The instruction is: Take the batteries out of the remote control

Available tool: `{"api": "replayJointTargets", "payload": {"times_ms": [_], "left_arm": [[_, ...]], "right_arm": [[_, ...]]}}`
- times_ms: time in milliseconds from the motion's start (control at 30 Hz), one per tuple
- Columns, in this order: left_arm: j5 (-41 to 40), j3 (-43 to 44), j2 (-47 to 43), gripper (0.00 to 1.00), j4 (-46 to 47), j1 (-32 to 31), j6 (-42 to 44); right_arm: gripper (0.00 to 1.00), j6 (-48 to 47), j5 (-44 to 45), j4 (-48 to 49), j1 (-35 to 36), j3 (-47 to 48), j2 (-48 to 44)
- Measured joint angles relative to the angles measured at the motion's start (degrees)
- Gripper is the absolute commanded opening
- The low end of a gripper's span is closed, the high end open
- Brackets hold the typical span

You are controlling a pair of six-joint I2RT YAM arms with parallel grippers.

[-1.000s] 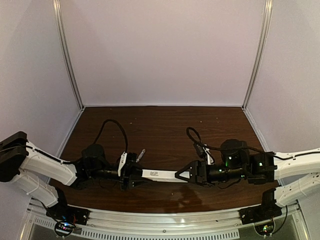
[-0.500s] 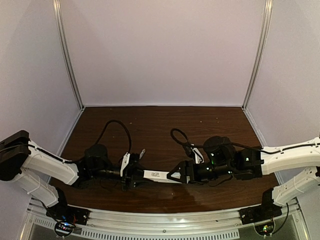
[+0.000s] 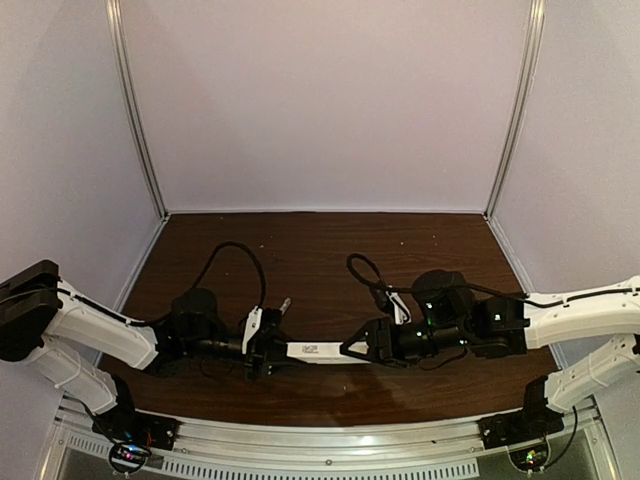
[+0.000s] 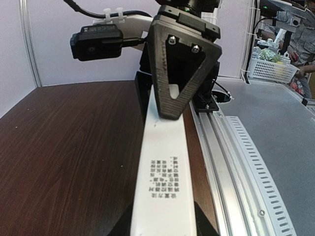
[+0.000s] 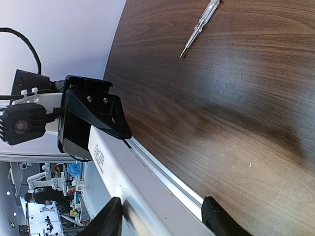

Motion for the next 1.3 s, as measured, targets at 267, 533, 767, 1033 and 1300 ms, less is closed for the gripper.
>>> {"api": "replayJointTargets", "payload": {"times_ms": [267,533,767,1033,1300], "left_arm": [[0.02,0.02,0.0,0.0,0.74,-0.24,-0.02],[0.0,0.02,0.0,0.0,0.76,-0.24,-0.02],[-0.02,0.02,0.0,0.0,0.74,-0.24,-0.02],[-0.26,0.02,0.02,0.0,0.68,-0.24,0.02],[-1.07,0.24,0.72,0.0,0.57,-0.24,0.04]], "right_arm": [[0.79,0.39,0.13,-0.17,0.0,-2.86,-2.54],[0.78,0.28,0.94,-2.01,-0.11,-3.39,-7.1],[0.71,0.68,1.7,-4.46,-0.11,-3.48,-9.94],[0.61,1.16,1.86,-6.21,-0.17,-3.5,-10.62],[0.52,1.53,1.86,-6.56,-0.2,-3.5,-10.62]]}}
